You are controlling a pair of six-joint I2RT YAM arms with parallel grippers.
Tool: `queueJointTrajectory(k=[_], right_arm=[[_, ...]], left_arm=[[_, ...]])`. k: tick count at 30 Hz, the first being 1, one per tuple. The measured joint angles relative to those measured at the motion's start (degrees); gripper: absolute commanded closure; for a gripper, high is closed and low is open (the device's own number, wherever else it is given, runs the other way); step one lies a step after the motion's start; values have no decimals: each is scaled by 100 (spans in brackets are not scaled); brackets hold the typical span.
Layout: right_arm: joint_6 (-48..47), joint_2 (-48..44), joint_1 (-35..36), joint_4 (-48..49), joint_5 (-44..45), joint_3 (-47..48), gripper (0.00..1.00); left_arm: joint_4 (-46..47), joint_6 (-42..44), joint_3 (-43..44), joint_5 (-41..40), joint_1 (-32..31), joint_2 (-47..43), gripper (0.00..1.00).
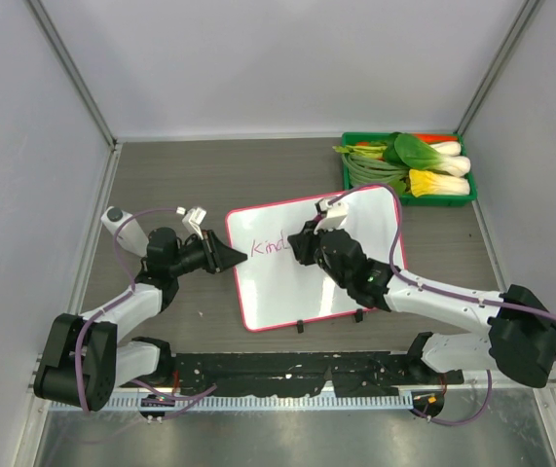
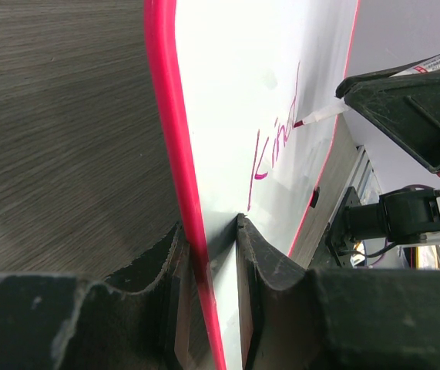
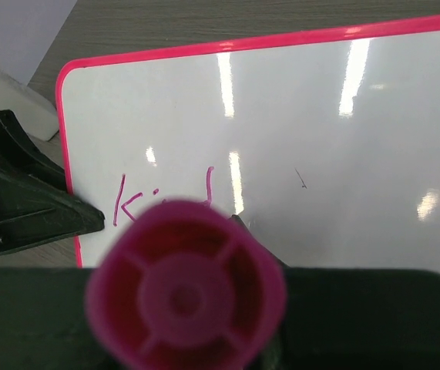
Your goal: Write a sentence on the whiteboard
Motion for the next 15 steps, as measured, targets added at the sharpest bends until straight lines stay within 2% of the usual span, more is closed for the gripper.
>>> queueJointTrajectory(k=[15], right_arm=[[-195,7,-11,-20,267,317,99]], left_arm=[[7,0,0,4,-4,0,100]])
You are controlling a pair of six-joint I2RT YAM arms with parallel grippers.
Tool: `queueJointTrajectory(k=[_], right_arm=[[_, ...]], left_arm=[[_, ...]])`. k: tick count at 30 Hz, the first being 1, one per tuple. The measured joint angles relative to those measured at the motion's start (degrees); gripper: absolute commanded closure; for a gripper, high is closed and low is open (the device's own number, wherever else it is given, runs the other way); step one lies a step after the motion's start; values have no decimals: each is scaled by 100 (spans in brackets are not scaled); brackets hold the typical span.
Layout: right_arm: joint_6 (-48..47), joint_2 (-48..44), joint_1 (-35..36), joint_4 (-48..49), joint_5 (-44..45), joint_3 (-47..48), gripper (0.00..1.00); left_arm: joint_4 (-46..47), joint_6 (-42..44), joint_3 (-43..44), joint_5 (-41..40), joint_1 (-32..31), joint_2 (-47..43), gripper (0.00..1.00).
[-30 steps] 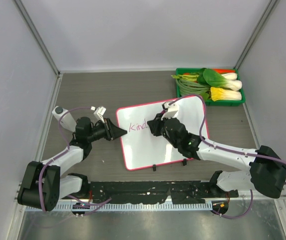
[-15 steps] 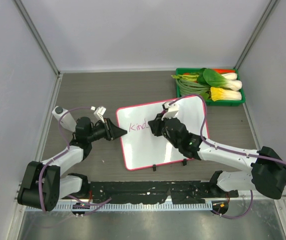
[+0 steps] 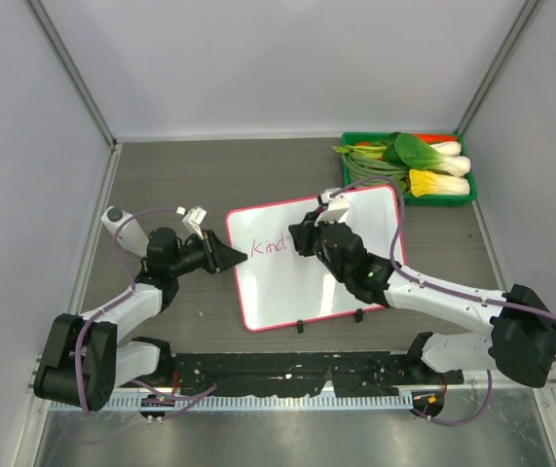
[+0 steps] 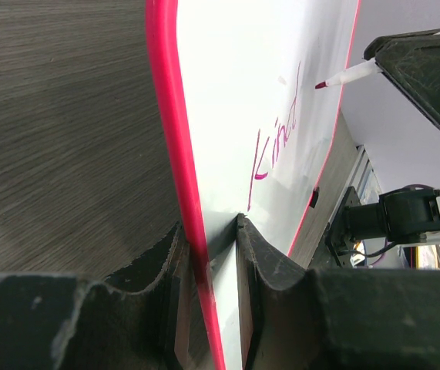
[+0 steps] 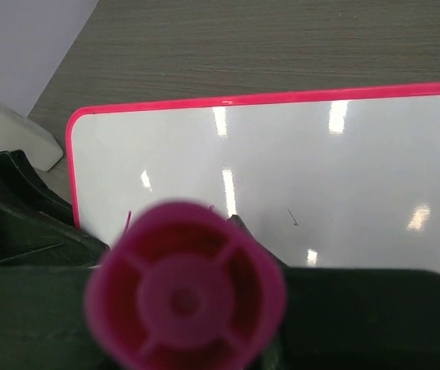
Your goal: Write a sentence on the whiteboard
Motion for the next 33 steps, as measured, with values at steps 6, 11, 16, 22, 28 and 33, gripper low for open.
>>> queueJointTrajectory(k=[6,11,16,22,28,33], right_arm=[[-17,157,0,-4,72,15,99],[-17,184,0,-2,120,15,98],[-15,175,0,4,120,-13,99],[-11,81,0,-4,94,-129,99],[46,-13,0,-13,28,-245,99],[103,-57,0,-42,-42,-289,99]], left_arm=[[0,0,0,0,0,0,100],[-2,0,0,-2,0,0,100],[-4,0,0,-4,0,0,100],[-4,0,0,-7,0,0,100],[-4,0,0,-7,0,0,100],[-4,0,0,-7,0,0,100]])
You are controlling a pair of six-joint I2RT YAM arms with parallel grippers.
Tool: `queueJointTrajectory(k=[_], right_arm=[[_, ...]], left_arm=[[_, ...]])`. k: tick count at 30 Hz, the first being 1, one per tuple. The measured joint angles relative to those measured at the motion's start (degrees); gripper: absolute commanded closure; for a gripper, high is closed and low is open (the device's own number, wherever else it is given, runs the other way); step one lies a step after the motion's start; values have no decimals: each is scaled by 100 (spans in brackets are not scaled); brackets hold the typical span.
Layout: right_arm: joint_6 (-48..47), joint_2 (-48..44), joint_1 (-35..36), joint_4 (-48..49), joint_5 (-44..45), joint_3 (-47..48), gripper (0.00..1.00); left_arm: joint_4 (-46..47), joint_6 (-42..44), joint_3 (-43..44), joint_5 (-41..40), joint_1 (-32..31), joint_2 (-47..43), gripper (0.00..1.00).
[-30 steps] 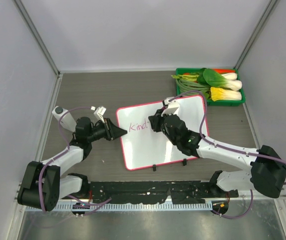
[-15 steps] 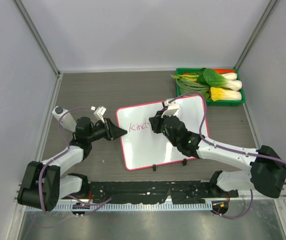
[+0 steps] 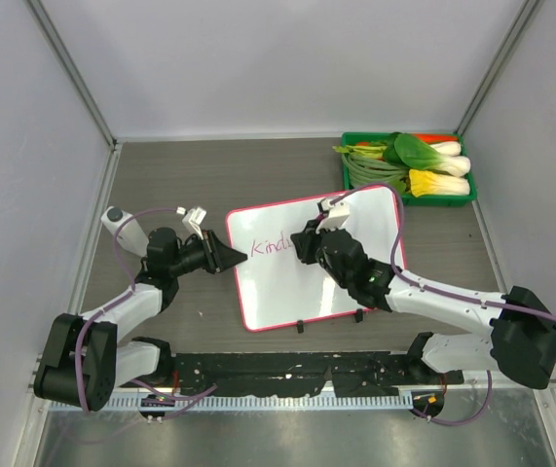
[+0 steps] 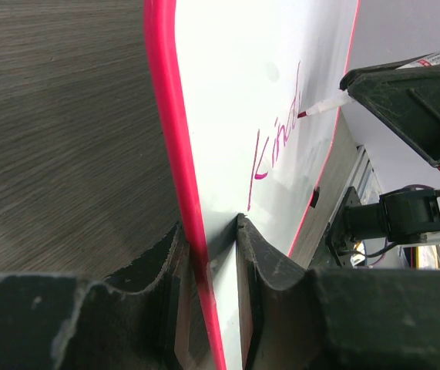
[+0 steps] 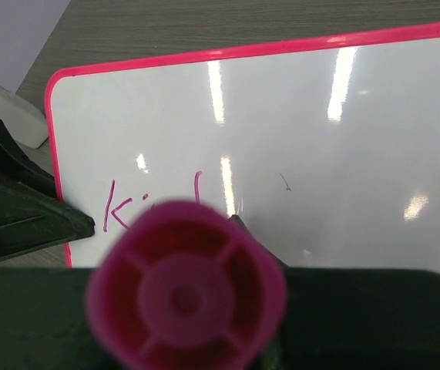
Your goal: Write a sentence on the whiteboard
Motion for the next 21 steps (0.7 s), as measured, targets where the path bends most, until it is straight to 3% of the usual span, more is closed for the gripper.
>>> queueJointTrajectory(k=[21], right_arm=[[-90,20,0,-15,72,83,98]], left_arm=[[2,0,0,4,-2,0,100]])
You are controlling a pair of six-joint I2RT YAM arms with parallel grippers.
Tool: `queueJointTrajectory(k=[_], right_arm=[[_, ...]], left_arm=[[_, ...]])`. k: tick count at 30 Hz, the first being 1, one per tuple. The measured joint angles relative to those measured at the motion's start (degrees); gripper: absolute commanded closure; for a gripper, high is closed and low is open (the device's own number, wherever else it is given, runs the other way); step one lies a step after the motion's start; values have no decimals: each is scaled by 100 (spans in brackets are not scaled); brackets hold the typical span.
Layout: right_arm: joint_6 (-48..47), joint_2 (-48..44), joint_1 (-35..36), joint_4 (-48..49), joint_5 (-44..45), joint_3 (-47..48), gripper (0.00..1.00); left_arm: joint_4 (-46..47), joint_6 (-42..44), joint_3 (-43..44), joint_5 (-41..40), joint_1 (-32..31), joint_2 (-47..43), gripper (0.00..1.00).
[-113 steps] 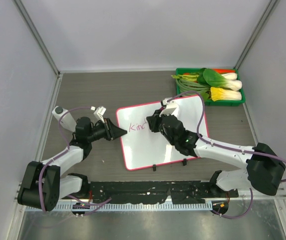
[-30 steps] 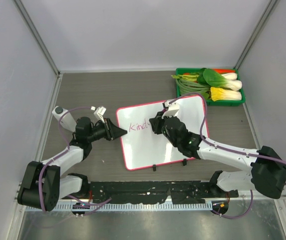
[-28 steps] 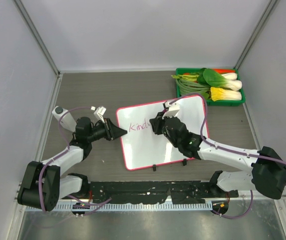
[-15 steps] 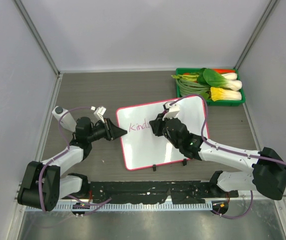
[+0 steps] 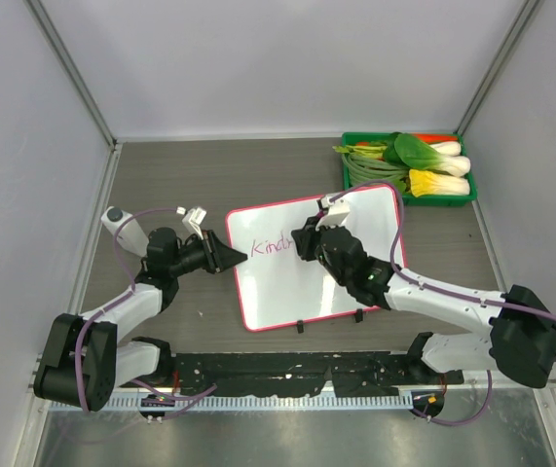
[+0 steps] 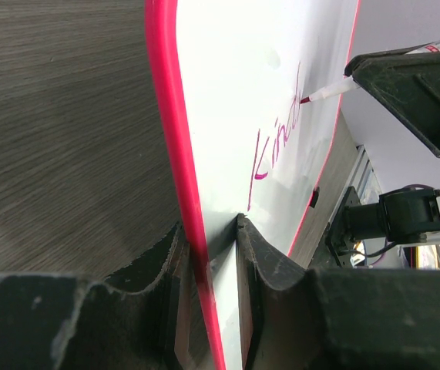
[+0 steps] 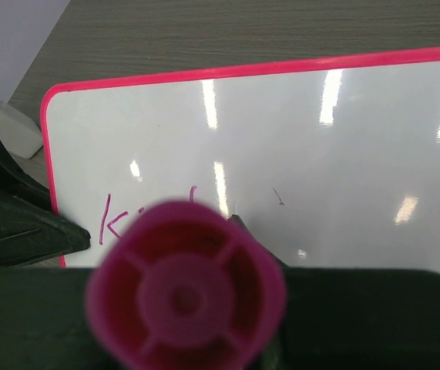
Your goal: Write a sentence on the whiteboard
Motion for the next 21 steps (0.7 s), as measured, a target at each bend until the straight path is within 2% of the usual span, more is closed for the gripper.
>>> queueJointTrajectory(k=[21], right_arm=[[2,116,0,-28,302,136,99]], left_arm=[[0,0,0,-7,-9,0,100]])
